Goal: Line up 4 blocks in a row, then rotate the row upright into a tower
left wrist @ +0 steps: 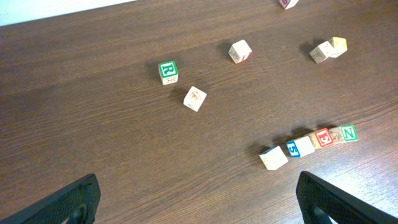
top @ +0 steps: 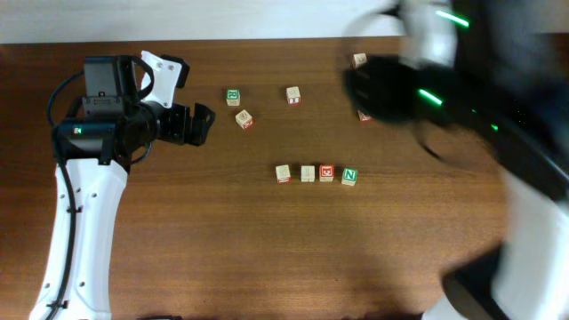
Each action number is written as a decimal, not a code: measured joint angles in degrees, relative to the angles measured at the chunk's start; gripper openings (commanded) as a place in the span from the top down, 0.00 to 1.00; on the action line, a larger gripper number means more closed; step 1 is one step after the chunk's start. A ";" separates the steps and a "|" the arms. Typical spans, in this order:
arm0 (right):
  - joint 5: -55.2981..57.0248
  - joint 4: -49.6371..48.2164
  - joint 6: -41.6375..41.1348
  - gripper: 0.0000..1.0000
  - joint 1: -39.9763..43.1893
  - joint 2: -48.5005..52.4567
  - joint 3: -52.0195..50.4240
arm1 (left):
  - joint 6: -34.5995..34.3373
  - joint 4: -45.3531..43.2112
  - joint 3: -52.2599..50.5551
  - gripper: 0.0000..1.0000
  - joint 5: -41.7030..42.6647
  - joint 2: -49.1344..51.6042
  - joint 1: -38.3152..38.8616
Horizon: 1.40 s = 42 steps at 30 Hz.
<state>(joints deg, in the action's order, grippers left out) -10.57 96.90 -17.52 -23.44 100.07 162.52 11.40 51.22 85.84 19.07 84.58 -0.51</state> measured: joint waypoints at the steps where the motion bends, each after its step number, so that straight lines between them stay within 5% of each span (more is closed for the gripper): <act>1: 0.61 0.02 0.33 0.41 0.02 -4.31 -0.94 | -0.02 0.04 0.00 0.01 0.09 -0.02 0.00; 6: 5.62 -0.07 0.96 0.40 0.07 -18.21 -13.79 | 0.00 2.19 0.00 0.02 2.99 -0.02 0.00; 8: 8.66 0.09 -0.31 0.40 0.07 -20.74 -22.01 | 0.00 2.67 0.00 0.12 4.98 0.00 0.00; 15: 12.17 -3.61 -5.16 0.41 4.39 -18.53 -50.73 | -3.56 5.35 0.22 0.30 6.51 2.67 0.02; 21: 7.63 -16.63 -6.29 0.45 12.02 -16.72 -70.42 | -13.68 8.57 0.35 0.32 -2.43 9.01 1.07; 25: 4.17 -29.86 -6.49 0.47 15.41 -14.84 -83.45 | -18.16 9.18 0.37 0.53 -8.02 14.29 3.30; 30: 1.18 -43.10 -6.99 0.48 15.85 -11.08 -96.19 | -21.64 9.18 0.39 0.55 -10.16 20.31 6.23; 42: 0.92 -55.95 -8.85 0.51 15.85 0.92 -100.56 | -25.81 6.21 0.42 0.80 -11.02 29.40 13.16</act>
<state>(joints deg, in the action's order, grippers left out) -9.65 40.95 -26.37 -7.60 100.99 61.95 -14.41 57.43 86.26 8.05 113.97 12.64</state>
